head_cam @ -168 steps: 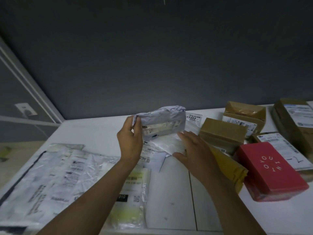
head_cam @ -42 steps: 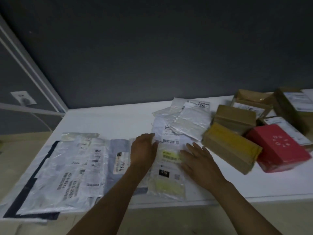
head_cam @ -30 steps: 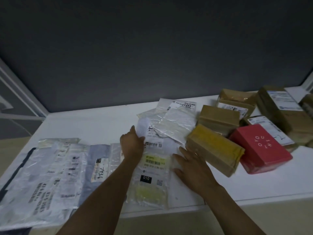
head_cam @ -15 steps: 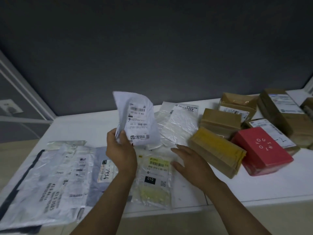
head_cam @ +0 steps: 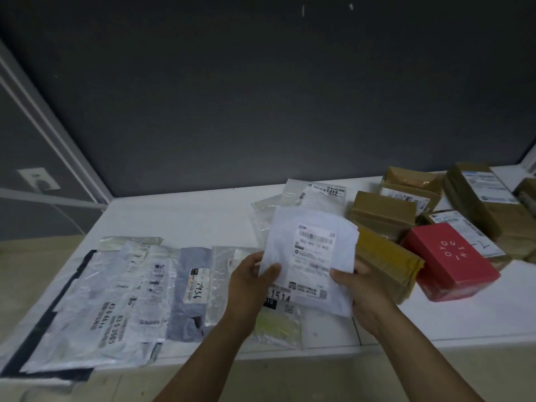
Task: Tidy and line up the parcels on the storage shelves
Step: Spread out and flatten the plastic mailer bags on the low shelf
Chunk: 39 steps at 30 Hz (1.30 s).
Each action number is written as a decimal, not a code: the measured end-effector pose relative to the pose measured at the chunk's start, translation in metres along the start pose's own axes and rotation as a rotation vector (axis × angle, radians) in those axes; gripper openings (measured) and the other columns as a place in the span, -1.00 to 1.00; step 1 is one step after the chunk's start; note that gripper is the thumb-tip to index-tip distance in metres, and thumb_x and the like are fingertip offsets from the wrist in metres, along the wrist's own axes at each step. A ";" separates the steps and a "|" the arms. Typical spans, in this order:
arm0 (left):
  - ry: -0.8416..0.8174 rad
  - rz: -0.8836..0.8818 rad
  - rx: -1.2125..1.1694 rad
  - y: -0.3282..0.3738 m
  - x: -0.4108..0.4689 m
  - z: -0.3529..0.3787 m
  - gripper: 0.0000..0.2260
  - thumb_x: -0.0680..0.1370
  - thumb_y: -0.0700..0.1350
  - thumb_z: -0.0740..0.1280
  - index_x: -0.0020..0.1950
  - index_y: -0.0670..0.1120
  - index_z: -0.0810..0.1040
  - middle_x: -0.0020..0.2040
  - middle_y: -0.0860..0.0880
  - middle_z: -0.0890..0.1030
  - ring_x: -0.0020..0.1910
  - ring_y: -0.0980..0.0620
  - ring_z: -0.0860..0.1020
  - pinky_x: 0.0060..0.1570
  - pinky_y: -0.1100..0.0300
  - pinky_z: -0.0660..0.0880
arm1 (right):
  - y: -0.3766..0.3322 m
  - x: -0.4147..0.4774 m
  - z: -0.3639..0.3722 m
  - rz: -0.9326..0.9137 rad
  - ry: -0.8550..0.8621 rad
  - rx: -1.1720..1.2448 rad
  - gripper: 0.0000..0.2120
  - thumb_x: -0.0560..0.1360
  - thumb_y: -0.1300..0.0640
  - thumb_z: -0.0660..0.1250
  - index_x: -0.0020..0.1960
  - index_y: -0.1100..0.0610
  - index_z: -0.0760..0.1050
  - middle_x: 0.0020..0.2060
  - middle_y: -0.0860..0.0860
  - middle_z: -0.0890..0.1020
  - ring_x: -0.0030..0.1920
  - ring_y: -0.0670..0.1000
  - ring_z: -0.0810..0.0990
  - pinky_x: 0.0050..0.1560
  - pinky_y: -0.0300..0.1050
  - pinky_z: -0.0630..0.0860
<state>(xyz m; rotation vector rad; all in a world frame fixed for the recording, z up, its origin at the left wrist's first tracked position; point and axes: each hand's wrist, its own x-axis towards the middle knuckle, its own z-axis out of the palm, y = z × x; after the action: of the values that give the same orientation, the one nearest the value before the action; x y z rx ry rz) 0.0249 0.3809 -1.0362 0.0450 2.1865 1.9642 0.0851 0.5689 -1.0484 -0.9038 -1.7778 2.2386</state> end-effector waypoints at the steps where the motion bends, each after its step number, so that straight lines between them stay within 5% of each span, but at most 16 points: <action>1: -0.044 -0.031 -0.011 0.000 -0.003 0.000 -0.86 0.51 -0.18 0.42 0.04 0.00 0.63 -0.10 -0.01 0.71 -0.15 0.02 0.68 -0.25 0.18 0.58 | 0.002 -0.001 -0.003 0.016 0.012 -0.042 -0.78 0.50 0.38 0.34 -0.04 0.07 0.60 0.06 0.08 0.67 0.05 0.11 0.63 0.22 0.16 0.50; 5: -0.110 -0.123 0.102 0.000 -0.011 -0.003 -0.81 0.50 -0.18 0.43 0.11 -0.12 0.63 -0.12 -0.04 0.70 -0.20 0.04 0.68 -0.22 0.11 0.63 | 0.005 -0.008 0.002 -0.010 -0.034 -0.109 -0.85 0.52 0.32 0.34 0.02 0.12 0.60 0.05 0.10 0.67 0.03 0.08 0.64 0.15 0.06 0.54; 7: 0.003 -0.065 0.181 0.001 -0.007 -0.013 -0.86 0.51 -0.24 0.39 0.05 -0.15 0.62 -0.23 -0.03 0.65 -0.36 0.14 0.62 -0.39 0.23 0.55 | 0.007 -0.013 0.013 -0.066 -0.025 -0.245 -0.89 0.53 0.20 0.37 0.01 0.21 0.60 -0.05 0.15 0.68 -0.09 0.04 0.65 -0.03 -0.04 0.58; 9: 0.171 0.034 0.359 0.001 0.001 -0.033 -0.90 0.51 -0.22 0.38 0.00 -0.19 0.62 -0.28 -0.08 0.61 -0.35 0.03 0.59 -0.35 0.15 0.51 | 0.012 -0.015 0.026 -0.155 -0.022 -0.469 -0.78 0.51 0.09 0.40 -0.01 0.27 0.57 -0.10 0.22 0.64 -0.14 0.10 0.64 -0.07 0.03 0.58; 11: 0.306 0.069 0.418 0.001 0.008 -0.056 -0.92 0.48 -0.14 0.39 -0.08 -0.14 0.60 -0.26 -0.14 0.61 -0.27 -0.08 0.58 -0.26 0.05 0.51 | 0.019 -0.021 0.041 -0.228 -0.145 -0.609 -0.83 0.48 0.02 0.43 0.01 0.07 0.56 -0.06 0.01 0.65 -0.10 -0.09 0.63 0.00 -0.12 0.59; 13: 0.411 0.060 0.359 0.004 0.011 -0.078 -0.94 0.49 -0.15 0.36 -0.16 -0.12 0.55 -0.28 -0.13 0.59 -0.26 -0.09 0.56 -0.29 0.08 0.48 | 0.028 -0.029 0.056 -0.307 -0.397 -0.818 -0.61 0.46 -0.08 0.44 0.24 -0.13 0.44 0.14 -0.22 0.55 0.09 -0.25 0.53 0.11 -0.33 0.48; 16: 0.530 0.042 0.362 0.005 0.016 -0.106 -0.93 0.50 -0.24 0.32 -0.19 -0.17 0.52 -0.35 -0.04 0.52 -0.33 -0.02 0.47 -0.41 0.22 0.32 | 0.053 -0.029 0.073 -0.424 -0.606 -1.298 -0.10 0.38 -0.35 0.36 0.56 -0.11 0.01 0.53 -0.06 0.14 0.53 0.05 0.12 0.48 0.00 0.18; 18: 0.550 0.015 0.368 0.001 0.021 -0.118 -0.93 0.48 -0.23 0.32 -0.20 -0.18 0.53 -0.35 -0.06 0.53 -0.33 -0.03 0.46 -0.40 0.20 0.29 | 0.065 -0.028 0.076 -0.464 -0.568 -1.515 -0.07 0.44 -0.31 0.31 0.58 -0.04 -0.15 0.57 0.03 -0.07 0.56 0.15 -0.08 0.52 0.10 0.02; 21: 0.531 -0.027 0.359 -0.004 0.023 -0.127 -0.93 0.47 -0.22 0.33 -0.23 -0.16 0.54 -0.34 -0.09 0.56 -0.32 -0.04 0.47 -0.36 0.17 0.32 | 0.066 -0.027 0.075 -0.597 -0.492 -1.493 -0.29 0.56 -0.12 0.23 0.58 0.02 -0.02 0.56 0.07 0.10 0.54 0.10 0.09 0.46 -0.03 0.16; 26: 0.438 -0.021 0.422 -0.003 0.018 -0.117 -0.88 0.49 -0.24 0.30 -0.24 -0.19 0.55 -0.36 -0.03 0.55 -0.34 -0.02 0.51 -0.37 0.20 0.39 | 0.054 -0.018 0.058 -0.481 -0.262 -1.065 -0.57 0.62 0.13 0.17 0.48 0.02 0.29 0.32 0.10 0.52 0.25 0.07 0.54 0.20 -0.23 0.41; 30: 0.438 0.019 0.468 -0.003 0.017 -0.106 -0.89 0.51 -0.25 0.29 -0.19 -0.24 0.56 -0.38 -0.01 0.52 -0.40 0.06 0.46 -0.43 0.27 0.33 | 0.054 -0.012 0.051 -0.510 -0.124 -0.897 -0.58 0.63 0.18 0.16 0.48 0.01 0.29 0.38 0.07 0.46 0.32 0.06 0.48 0.23 -0.34 0.27; 34: 0.513 0.010 0.454 0.000 0.019 -0.114 -0.92 0.50 -0.24 0.29 -0.18 -0.20 0.52 -0.36 0.01 0.49 -0.32 -0.03 0.46 -0.38 0.28 0.32 | 0.058 -0.017 0.072 -0.599 -0.326 -0.998 -0.52 0.59 -0.08 0.23 0.48 -0.11 0.22 0.45 -0.03 0.34 0.44 0.01 0.33 0.30 -0.32 0.21; 37: 0.549 0.014 0.459 0.000 0.019 -0.124 -0.90 0.50 -0.25 0.30 -0.21 -0.22 0.50 -0.38 -0.01 0.48 -0.36 0.00 0.42 -0.40 0.27 0.26 | 0.071 -0.014 0.086 -0.565 -0.419 -1.449 -0.04 0.34 -0.54 0.01 0.57 -0.02 0.02 0.56 0.03 0.08 0.55 0.09 0.06 0.48 -0.08 0.07; 39: 0.590 0.024 0.432 -0.001 0.020 -0.133 -0.88 0.50 -0.25 0.31 -0.23 -0.24 0.49 -0.38 -0.05 0.48 -0.35 -0.03 0.42 -0.40 0.24 0.27 | 0.074 -0.013 0.089 -0.594 -0.425 -1.546 -0.04 0.35 -0.50 0.02 0.56 0.07 0.11 0.53 0.14 0.18 0.51 0.20 0.19 0.44 0.04 0.22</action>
<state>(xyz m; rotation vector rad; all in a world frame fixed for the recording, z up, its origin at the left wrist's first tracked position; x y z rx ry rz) -0.0167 0.2533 -1.0271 -0.5058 2.9531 1.6135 0.0664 0.4672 -1.1012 0.1602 -3.2604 0.4048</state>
